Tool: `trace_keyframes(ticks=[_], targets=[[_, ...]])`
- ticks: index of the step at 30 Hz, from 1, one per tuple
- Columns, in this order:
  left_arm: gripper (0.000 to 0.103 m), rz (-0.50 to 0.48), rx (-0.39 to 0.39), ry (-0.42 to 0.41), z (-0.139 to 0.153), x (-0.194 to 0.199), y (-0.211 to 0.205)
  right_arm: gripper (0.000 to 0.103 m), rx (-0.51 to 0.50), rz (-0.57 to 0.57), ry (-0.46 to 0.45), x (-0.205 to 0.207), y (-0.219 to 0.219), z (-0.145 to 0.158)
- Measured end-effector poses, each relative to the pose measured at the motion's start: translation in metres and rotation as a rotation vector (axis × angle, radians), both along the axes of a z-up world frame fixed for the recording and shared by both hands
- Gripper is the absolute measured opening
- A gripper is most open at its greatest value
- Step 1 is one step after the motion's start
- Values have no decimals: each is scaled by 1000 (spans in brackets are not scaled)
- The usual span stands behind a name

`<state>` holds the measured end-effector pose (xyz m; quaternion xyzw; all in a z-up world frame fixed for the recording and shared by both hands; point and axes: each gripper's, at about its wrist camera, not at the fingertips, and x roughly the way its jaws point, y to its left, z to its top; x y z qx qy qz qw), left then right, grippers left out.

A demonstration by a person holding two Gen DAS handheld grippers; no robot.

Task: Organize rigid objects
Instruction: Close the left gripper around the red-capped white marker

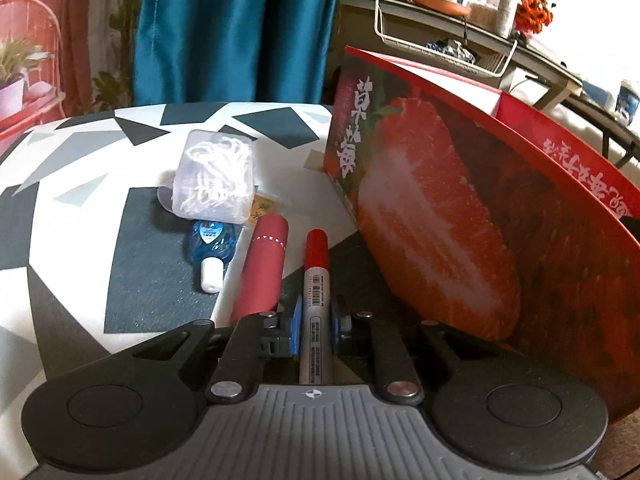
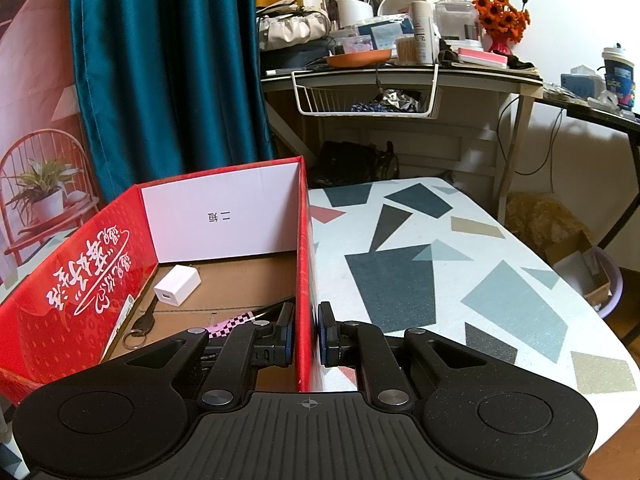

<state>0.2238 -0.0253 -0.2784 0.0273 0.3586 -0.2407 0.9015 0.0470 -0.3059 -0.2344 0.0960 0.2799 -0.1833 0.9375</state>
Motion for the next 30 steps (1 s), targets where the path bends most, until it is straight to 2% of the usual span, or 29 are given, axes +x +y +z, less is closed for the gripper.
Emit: trace_keyframes(ticks=[5,9,21,30], targets=[[17,2,12,-38,-4,-6,-1,11,1,-1,0,0,0,0],[17,6,-9,-36,-6,-7,2,11,1,-1,0,0,0,0],[17,5,4,-44,-5,-8,0,11,1,-4,-6,-1,-1,1],[18,6,51,-63,-3,-12,-6,11,1,-3,-6,-1,-1,0]])
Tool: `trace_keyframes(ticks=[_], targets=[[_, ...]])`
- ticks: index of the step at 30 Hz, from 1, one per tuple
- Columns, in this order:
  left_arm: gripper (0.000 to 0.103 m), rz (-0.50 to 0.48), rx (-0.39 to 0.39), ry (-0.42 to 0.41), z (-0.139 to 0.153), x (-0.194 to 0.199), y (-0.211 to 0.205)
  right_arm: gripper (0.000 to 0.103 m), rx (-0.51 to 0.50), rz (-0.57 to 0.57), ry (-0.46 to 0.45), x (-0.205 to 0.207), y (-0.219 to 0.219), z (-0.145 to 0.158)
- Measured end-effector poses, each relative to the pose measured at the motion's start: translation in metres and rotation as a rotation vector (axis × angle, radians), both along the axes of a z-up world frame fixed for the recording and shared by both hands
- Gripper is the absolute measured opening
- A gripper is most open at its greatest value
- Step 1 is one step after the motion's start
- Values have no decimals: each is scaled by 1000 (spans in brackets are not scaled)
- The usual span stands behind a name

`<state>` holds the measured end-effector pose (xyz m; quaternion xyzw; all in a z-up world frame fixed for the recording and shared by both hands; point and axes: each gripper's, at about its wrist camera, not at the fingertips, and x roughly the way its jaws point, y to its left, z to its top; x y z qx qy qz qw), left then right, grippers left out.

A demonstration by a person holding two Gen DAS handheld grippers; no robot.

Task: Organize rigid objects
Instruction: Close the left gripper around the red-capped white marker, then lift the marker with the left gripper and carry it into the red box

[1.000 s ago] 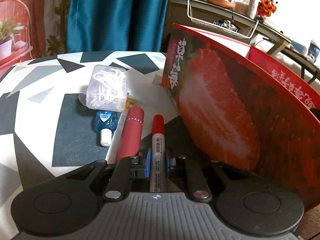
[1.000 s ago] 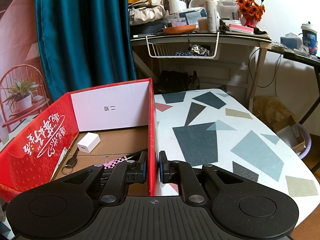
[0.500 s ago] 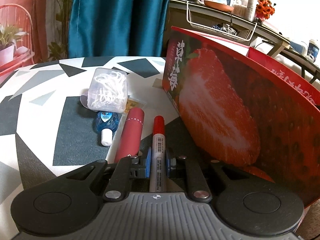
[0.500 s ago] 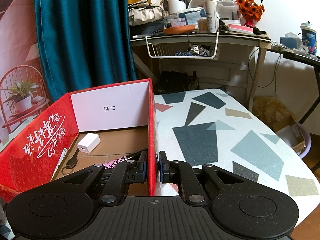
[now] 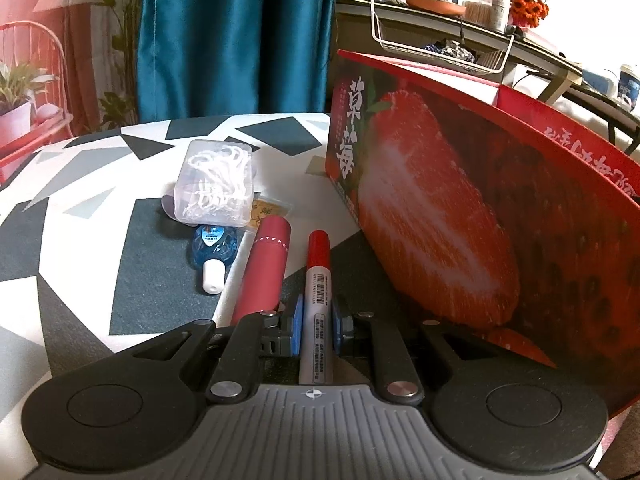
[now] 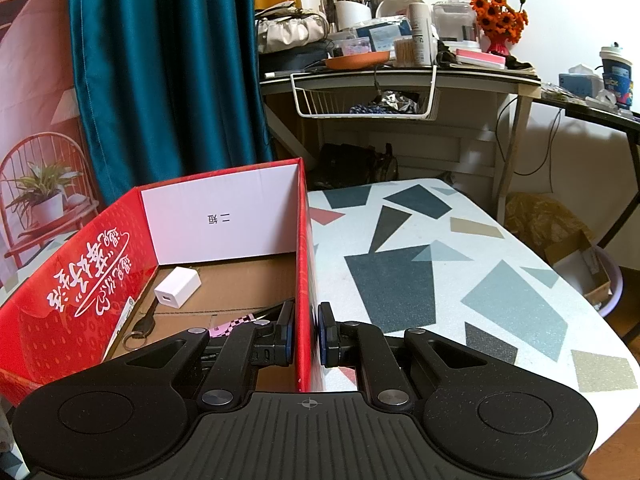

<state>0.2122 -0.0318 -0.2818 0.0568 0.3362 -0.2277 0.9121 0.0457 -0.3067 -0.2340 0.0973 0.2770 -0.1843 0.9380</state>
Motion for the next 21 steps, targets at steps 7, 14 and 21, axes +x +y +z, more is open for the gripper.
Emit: trace_keyframes(ticks=[7,14,21], targets=[[16,-13,31,-11,2,-1,-3,12,0,1,1,-1,1,1],[16,-22,-23,9,20,9,4,14,0,8,2,1,3,1],[16,-23,-75,-26,48,14,5,12,-3,6,3,1,3,1]])
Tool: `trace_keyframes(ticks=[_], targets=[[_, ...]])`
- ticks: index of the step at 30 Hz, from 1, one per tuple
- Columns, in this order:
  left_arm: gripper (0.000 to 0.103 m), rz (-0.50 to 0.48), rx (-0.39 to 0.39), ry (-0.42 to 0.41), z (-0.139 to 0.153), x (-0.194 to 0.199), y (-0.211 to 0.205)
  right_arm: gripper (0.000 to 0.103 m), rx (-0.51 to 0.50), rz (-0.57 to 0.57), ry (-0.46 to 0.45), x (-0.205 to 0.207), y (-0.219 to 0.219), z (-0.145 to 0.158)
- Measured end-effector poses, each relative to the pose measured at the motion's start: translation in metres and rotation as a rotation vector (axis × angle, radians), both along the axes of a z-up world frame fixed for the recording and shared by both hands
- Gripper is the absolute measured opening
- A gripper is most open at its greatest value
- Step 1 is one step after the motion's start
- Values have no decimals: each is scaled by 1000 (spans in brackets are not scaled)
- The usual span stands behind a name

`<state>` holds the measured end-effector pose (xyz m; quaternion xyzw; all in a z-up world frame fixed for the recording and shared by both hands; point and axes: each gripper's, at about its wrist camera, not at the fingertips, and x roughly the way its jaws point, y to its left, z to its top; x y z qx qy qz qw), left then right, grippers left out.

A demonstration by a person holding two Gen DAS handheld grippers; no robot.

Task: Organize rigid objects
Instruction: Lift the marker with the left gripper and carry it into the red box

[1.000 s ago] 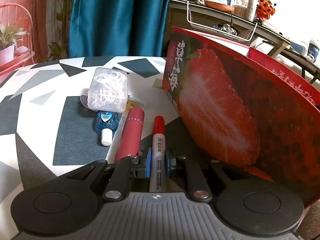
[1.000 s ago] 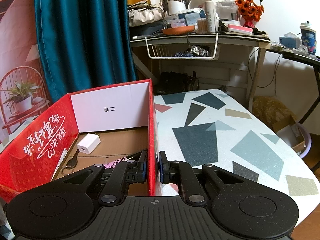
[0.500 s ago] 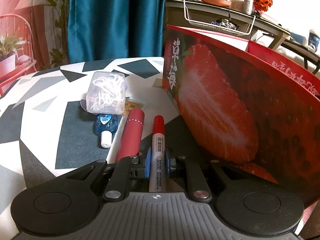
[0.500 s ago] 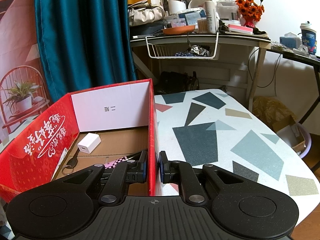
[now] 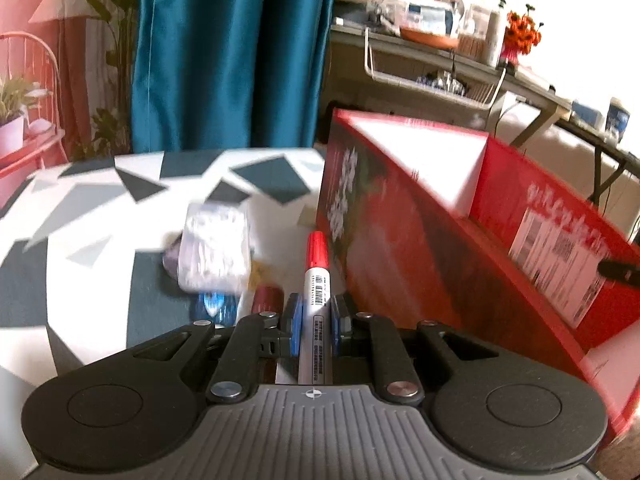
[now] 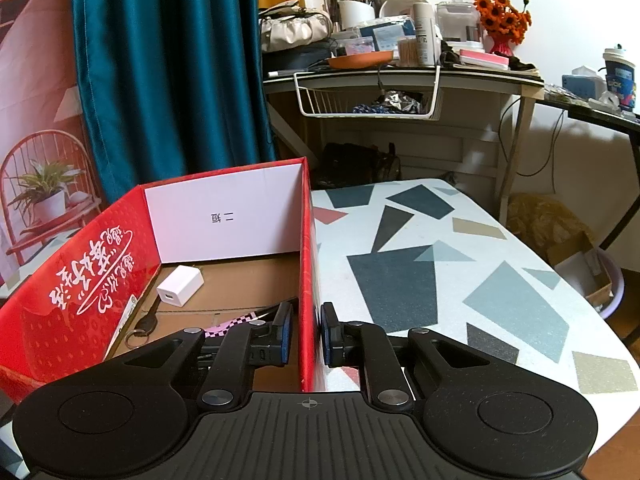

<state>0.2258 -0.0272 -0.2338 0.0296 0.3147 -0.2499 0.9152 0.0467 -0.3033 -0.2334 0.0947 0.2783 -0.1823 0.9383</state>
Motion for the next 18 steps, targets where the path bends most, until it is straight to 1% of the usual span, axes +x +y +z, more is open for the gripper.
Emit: trace_keyframes(ticks=[1,5,9,13,18], targets=[[16,-1,-8,-14,7,1,0,9,-3,-7,-2,0,0,0],[16,-3,-42,-68,32,6,-3,9,-2,-14,-8,-1,-1,1],[16,-7,-88,-95,55,5,-8,9,-4,-16,-10,-2,-1,1],[16,-52,-88,-113,64,2,-21,9,-2,-17,-14,-2,-2,0],[16,-111,-66,-135,67,2,-42,9,2,-15,-18,-3,-2,1]])
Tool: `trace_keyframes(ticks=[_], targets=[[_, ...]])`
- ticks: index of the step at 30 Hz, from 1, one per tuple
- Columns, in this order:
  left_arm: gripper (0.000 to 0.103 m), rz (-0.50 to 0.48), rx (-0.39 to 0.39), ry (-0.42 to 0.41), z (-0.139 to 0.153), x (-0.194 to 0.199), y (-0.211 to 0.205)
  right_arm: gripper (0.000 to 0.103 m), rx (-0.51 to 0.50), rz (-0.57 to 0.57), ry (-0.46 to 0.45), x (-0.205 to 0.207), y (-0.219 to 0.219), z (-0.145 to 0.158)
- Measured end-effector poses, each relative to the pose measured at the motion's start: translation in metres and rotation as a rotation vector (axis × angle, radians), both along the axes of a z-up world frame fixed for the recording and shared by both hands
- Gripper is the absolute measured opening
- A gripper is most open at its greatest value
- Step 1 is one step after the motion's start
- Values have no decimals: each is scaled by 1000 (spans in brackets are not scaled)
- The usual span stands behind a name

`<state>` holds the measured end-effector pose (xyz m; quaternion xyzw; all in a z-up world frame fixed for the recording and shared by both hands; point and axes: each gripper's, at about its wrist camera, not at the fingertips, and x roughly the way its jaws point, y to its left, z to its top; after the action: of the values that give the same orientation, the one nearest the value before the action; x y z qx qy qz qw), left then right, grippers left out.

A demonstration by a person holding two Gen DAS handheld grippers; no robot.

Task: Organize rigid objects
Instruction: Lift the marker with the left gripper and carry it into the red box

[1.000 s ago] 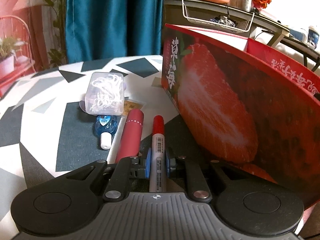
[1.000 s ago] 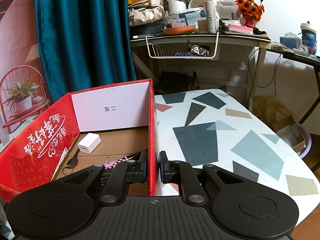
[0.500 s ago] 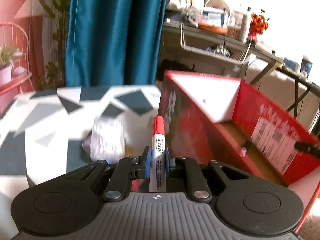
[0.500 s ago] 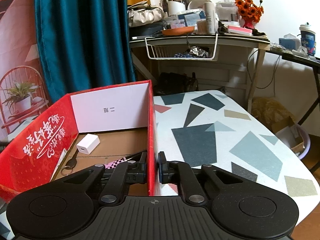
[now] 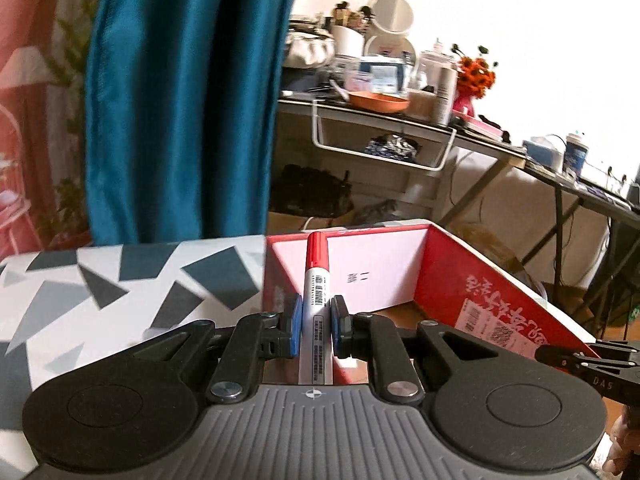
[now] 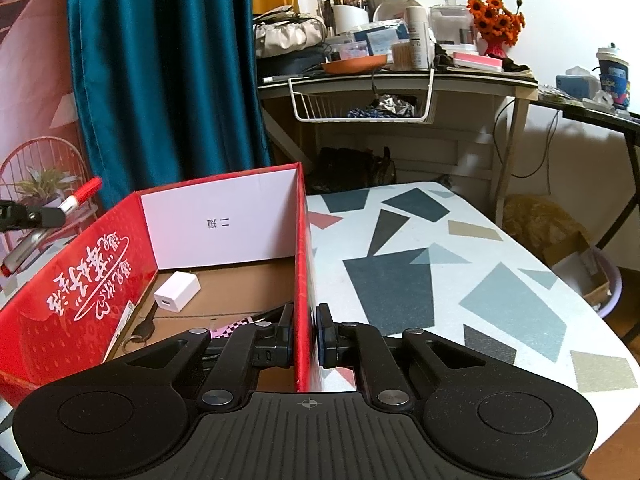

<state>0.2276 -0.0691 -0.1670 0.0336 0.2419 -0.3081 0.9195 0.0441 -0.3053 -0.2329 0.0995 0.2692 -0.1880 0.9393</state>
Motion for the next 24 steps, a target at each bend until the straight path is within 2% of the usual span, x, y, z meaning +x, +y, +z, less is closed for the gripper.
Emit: trace_keyframes(ticks=[8,14,24], targets=[[16,-103,85,-3,-7,9,-40,10,8,4,-5,0,-1,0],[16,-158,204,-23,-21,10,-63,10,9,5,-5,0,-1,0],[16,-166,282,68,-35,29,-76,10,11,7,-6,0,-1,-1]])
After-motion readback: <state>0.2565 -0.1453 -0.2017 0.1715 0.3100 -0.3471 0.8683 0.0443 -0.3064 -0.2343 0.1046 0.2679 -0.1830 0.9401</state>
